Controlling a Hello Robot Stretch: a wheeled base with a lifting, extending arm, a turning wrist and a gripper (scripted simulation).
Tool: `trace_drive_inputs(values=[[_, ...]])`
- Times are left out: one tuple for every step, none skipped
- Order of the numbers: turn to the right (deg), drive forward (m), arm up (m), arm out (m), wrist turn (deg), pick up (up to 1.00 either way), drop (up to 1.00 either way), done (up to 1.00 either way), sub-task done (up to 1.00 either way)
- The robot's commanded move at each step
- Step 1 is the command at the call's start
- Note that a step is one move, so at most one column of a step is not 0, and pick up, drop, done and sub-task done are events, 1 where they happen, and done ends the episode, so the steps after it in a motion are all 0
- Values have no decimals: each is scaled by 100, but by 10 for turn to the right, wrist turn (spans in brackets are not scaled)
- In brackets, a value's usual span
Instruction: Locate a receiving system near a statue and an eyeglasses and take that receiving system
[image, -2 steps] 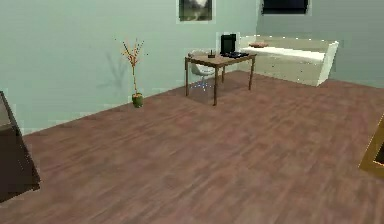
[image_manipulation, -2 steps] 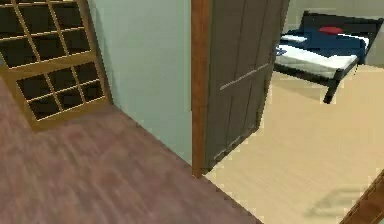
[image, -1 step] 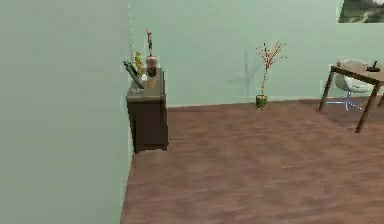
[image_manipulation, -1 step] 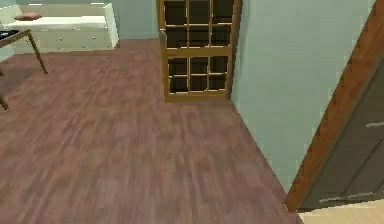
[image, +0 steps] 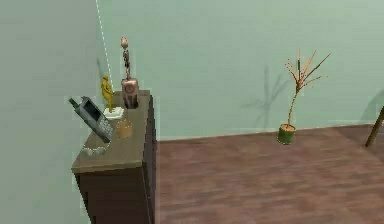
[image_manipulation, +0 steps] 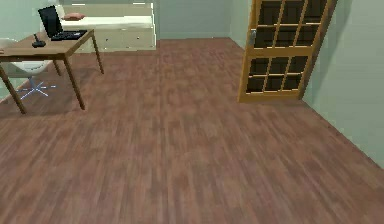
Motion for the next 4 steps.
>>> trace_drive_inputs(values=[[-60,0,0,0,0,0,0,0,0],[0,25,0,0,0,0,0,0,0],[450,0,0,0,0,0,0,0,0],[420,0,0,0,0,0,0,0,0]])
